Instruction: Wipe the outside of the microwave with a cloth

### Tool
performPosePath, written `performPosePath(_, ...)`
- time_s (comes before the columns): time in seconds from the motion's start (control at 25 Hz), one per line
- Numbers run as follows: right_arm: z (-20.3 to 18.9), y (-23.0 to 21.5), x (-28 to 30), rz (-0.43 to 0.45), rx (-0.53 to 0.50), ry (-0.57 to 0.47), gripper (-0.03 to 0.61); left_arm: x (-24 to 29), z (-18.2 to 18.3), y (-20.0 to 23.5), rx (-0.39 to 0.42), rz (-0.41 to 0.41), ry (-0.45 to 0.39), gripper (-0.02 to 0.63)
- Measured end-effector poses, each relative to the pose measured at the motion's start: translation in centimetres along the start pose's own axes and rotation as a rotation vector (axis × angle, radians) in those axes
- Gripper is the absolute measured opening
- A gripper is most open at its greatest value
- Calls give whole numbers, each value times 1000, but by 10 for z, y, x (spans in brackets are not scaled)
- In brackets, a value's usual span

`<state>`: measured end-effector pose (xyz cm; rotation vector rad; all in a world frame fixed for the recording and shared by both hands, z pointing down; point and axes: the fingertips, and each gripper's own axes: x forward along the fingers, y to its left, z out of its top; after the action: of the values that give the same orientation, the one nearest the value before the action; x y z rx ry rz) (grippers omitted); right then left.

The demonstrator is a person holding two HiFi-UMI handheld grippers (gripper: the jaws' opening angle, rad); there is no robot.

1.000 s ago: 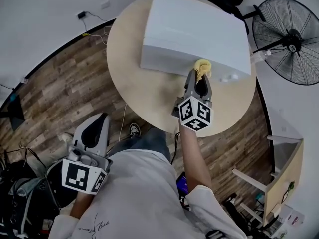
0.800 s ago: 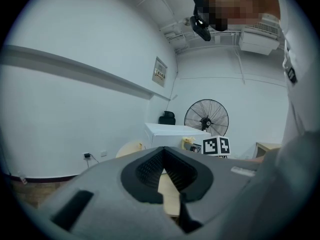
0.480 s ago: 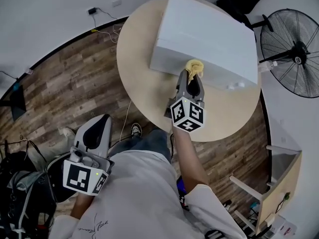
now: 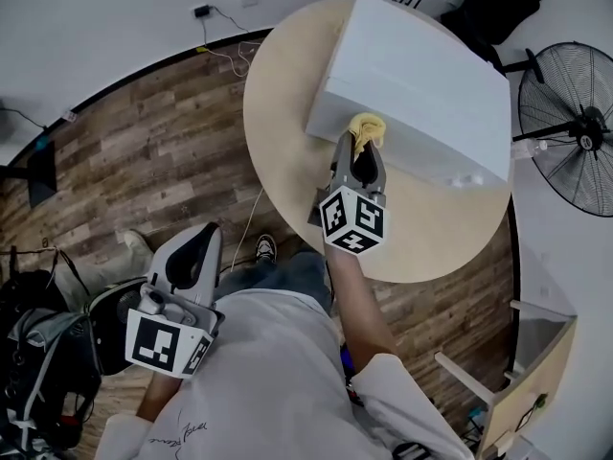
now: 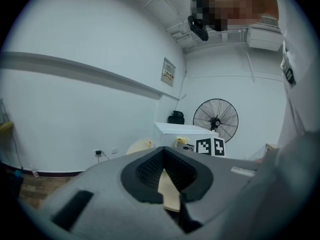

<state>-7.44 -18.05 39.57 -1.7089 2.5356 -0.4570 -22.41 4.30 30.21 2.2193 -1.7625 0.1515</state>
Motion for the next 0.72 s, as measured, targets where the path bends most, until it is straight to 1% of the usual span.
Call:
performPosePath(0.2, -6, 22, 6, 50, 10, 14, 120, -3, -1, -2, -2, 18, 5, -6)
performPosePath(0.56, -22, 66, 19, 181, 10, 54, 120, -5, -1, -10, -4, 45, 17, -6)
performPosePath(0.72, -22, 76, 13, 224, 6, 56, 120, -3, 2, -12, -7, 44, 2, -6)
